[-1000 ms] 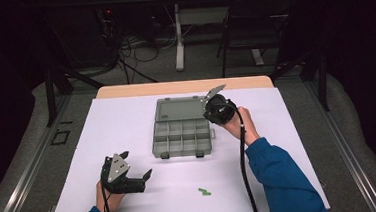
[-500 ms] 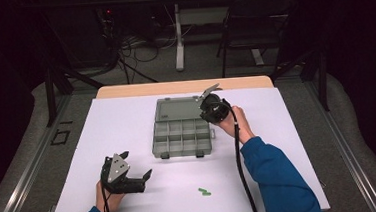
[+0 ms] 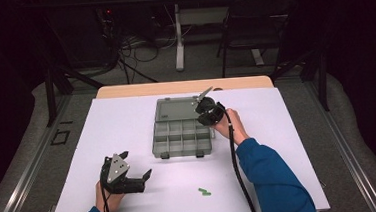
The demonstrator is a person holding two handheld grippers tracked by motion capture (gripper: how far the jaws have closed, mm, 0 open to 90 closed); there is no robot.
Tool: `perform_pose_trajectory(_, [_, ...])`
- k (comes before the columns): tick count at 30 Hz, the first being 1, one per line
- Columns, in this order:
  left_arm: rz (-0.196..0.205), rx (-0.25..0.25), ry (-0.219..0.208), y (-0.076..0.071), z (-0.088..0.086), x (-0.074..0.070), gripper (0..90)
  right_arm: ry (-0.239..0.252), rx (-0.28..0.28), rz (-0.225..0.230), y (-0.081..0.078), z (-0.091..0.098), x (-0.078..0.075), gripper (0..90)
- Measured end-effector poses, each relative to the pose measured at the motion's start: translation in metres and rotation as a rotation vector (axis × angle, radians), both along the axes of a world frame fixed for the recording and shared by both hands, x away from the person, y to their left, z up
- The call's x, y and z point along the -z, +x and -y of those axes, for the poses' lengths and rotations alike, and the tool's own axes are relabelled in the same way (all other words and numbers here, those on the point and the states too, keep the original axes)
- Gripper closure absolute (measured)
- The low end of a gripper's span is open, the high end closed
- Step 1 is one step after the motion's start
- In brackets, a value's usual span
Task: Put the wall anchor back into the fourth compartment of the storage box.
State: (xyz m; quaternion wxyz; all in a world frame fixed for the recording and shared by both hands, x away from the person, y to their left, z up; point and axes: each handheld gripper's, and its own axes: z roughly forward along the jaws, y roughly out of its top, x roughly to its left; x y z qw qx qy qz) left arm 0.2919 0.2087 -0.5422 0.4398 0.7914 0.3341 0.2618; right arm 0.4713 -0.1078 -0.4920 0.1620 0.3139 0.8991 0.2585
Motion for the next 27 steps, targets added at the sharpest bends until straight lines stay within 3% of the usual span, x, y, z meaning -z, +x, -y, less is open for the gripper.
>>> perform_pose_trajectory(4, [0.000,0.001,-0.001,0.000,0.000,0.000,0.1,-0.002,0.005,-0.011,0.002,-0.002,0.007,83.9])
perform_pose_trajectory(6, [0.001,-0.002,-0.003,0.000,0.000,0.000,0.1,0.008,0.010,-0.015,0.002,-0.002,0.010,79.6])
perform_pose_trajectory(9, [0.001,-0.002,-0.002,0.000,0.000,0.000,0.1,0.022,0.019,-0.016,0.001,-0.001,0.011,71.1])
perform_pose_trajectory(18, [0.002,-0.002,0.000,0.000,0.000,0.000,0.1,0.088,0.019,-0.012,-0.006,0.010,0.003,25.6])
perform_pose_trajectory(22, [0.005,-0.002,0.001,-0.001,0.000,-0.001,0.1,0.107,-0.001,0.000,-0.013,0.014,-0.001,15.6])
perform_pose_trajectory(27, [0.004,-0.001,0.001,-0.001,0.000,0.000,0.1,0.136,-0.024,0.027,-0.027,0.019,-0.006,11.5])
